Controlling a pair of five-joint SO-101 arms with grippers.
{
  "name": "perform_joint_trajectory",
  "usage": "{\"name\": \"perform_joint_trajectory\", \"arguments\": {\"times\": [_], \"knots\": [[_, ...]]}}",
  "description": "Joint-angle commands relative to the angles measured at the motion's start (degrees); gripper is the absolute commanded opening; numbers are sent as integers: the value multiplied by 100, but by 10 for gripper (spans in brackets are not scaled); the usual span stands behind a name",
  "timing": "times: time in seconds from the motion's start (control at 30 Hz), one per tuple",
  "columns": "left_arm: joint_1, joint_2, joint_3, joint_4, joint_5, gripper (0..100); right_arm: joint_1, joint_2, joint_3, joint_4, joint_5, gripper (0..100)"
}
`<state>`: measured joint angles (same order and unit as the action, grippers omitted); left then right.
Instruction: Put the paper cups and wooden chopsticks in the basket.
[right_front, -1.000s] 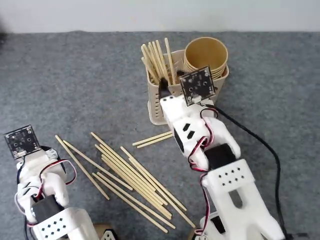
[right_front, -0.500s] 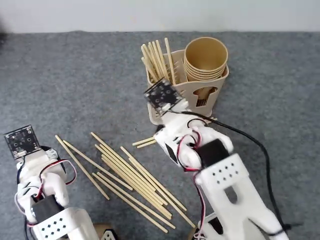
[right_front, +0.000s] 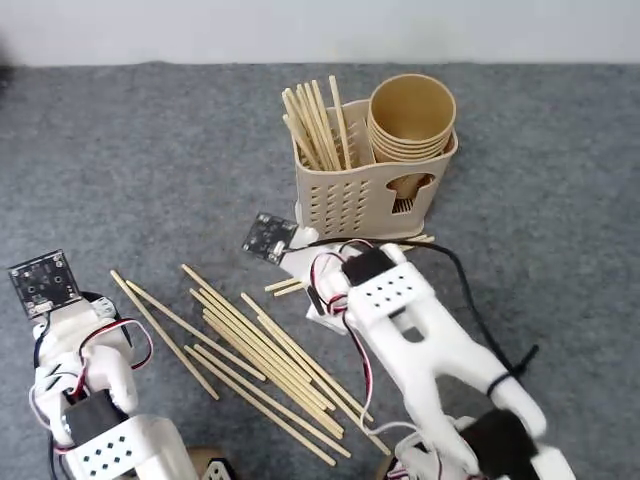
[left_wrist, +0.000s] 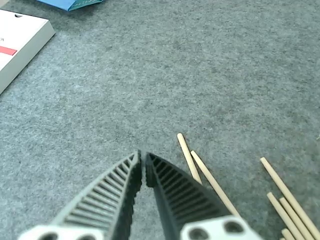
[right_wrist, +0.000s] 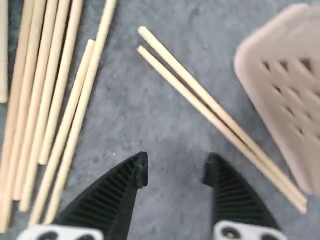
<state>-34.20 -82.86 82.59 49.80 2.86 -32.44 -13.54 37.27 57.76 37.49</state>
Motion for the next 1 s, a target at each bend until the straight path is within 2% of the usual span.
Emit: {"name": "perform_joint_trajectory", "arguments": {"times": [0.0, 0.23, 0.83, 0.97], "knots": [[35, -70, -215, -141, 18, 13, -48, 259, -369, -409, 457, 293], [35, -70, -215, -141, 18, 13, -31, 1209, -1108, -435, 765, 240], [35, -70, -215, -149, 18, 13, -22, 3116, -2321, -435, 1081, 236], [35, -70, -215, -149, 18, 13, -22, 3477, -2505, -435, 1081, 149]]}}
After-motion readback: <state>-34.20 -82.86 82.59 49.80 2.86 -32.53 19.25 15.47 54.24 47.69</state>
